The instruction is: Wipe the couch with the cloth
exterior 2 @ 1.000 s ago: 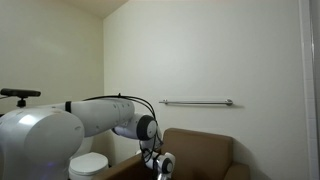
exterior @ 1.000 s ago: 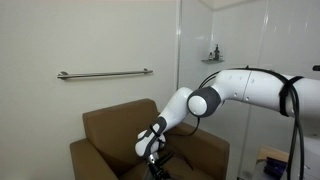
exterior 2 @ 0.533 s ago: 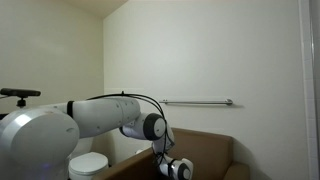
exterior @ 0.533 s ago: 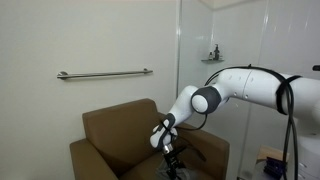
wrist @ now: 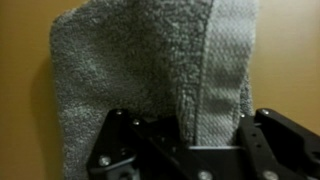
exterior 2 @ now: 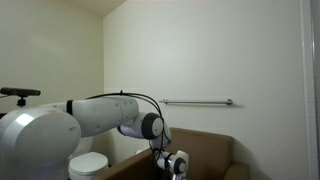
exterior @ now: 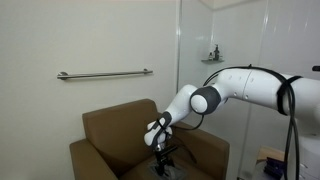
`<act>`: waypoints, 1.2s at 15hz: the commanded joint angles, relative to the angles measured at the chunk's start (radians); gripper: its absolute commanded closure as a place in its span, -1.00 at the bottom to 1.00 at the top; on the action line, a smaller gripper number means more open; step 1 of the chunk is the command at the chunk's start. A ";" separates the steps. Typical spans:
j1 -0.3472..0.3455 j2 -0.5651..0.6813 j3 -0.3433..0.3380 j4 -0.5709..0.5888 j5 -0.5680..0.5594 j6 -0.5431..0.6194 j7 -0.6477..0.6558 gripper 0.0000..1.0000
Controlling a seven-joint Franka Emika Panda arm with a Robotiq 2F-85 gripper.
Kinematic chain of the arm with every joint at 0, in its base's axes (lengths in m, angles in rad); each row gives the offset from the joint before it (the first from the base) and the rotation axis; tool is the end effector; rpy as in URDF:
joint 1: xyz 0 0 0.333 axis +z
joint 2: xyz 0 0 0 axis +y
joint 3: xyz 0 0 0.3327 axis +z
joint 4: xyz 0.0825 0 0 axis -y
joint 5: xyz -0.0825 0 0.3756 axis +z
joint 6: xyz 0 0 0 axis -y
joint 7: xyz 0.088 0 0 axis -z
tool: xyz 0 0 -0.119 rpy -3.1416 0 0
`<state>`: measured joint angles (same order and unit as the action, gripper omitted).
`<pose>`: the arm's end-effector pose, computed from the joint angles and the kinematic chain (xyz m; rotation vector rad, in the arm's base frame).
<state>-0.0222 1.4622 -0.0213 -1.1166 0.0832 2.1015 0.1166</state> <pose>0.6332 -0.0206 -0.1326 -3.0195 0.3118 0.7389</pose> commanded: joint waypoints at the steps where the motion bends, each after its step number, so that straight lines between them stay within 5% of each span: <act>1: 0.097 0.007 0.036 0.018 -0.011 0.092 0.039 0.93; 9: 0.259 0.004 0.038 0.000 -0.048 0.132 0.037 0.93; 18: 0.182 0.009 -0.112 -0.081 -0.075 0.109 0.156 0.93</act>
<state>0.2147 1.4708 -0.0932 -1.1358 0.0482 2.1952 0.2137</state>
